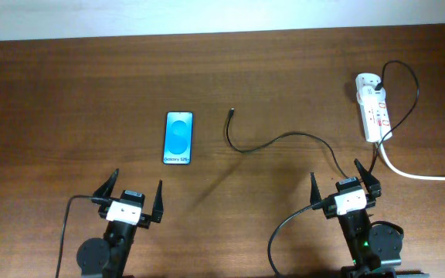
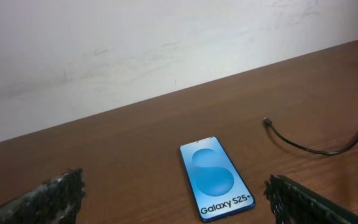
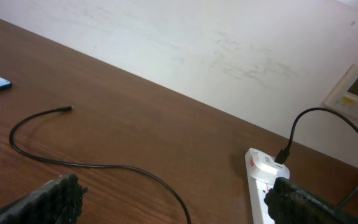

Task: Plug charger to phone and switch on socket

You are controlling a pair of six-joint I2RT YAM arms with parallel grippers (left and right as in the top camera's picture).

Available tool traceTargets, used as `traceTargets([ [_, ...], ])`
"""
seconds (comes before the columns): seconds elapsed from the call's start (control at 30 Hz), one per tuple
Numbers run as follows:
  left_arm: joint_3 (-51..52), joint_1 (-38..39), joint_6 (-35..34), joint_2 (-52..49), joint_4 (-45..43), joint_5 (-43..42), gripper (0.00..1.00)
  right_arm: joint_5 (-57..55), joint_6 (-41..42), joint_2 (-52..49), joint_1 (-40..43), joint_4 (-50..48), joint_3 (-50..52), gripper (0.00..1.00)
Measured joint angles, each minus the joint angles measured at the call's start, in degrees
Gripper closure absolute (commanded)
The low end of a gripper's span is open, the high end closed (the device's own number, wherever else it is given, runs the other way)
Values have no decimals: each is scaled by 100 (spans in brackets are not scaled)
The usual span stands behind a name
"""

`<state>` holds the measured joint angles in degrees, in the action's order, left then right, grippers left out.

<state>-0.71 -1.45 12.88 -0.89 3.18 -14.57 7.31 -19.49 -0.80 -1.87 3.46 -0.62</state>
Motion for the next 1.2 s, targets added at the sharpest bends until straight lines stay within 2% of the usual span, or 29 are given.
traceTargets([
  [1.2,0,0,0,0,0,0,1,0,0,0,-94,0,0,2],
])
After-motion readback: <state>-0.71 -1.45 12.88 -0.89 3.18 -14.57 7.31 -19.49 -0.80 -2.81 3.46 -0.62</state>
